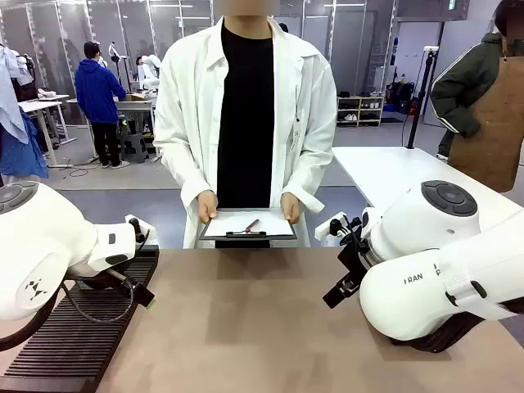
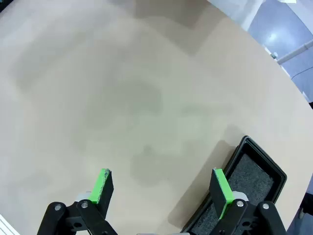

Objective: Inspect the PCB.
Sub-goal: Pick up the Blank PCB and present it to the human.

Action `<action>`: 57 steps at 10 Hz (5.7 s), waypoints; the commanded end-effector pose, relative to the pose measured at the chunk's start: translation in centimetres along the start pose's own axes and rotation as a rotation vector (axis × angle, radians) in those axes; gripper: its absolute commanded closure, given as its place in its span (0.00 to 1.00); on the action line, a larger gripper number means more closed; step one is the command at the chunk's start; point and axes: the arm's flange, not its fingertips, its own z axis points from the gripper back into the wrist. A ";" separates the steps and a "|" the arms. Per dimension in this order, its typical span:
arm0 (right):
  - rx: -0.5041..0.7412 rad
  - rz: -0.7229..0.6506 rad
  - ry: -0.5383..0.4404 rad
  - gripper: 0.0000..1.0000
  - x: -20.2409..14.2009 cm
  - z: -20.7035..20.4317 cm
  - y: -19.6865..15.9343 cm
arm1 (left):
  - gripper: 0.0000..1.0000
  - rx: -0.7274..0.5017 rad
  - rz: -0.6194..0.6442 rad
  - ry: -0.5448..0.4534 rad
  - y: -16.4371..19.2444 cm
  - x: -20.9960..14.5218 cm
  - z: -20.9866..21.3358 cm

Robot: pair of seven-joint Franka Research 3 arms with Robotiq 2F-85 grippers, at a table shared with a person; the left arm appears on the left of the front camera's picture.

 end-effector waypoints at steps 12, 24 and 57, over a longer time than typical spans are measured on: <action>0.006 -0.020 -0.009 0.00 1.4 1.8 -0.6 | 0.00 0.007 -0.001 -0.008 0.7 1.3 2.2; 0.823 -0.653 -0.259 0.00 -13.7 16.9 -16.3 | 0.00 -0.922 0.512 -0.327 11.9 -15.1 16.7; 0.891 -0.758 -0.306 0.00 -19.4 19.6 -19.3 | 0.00 -0.219 -0.133 0.220 15.6 -2.6 9.6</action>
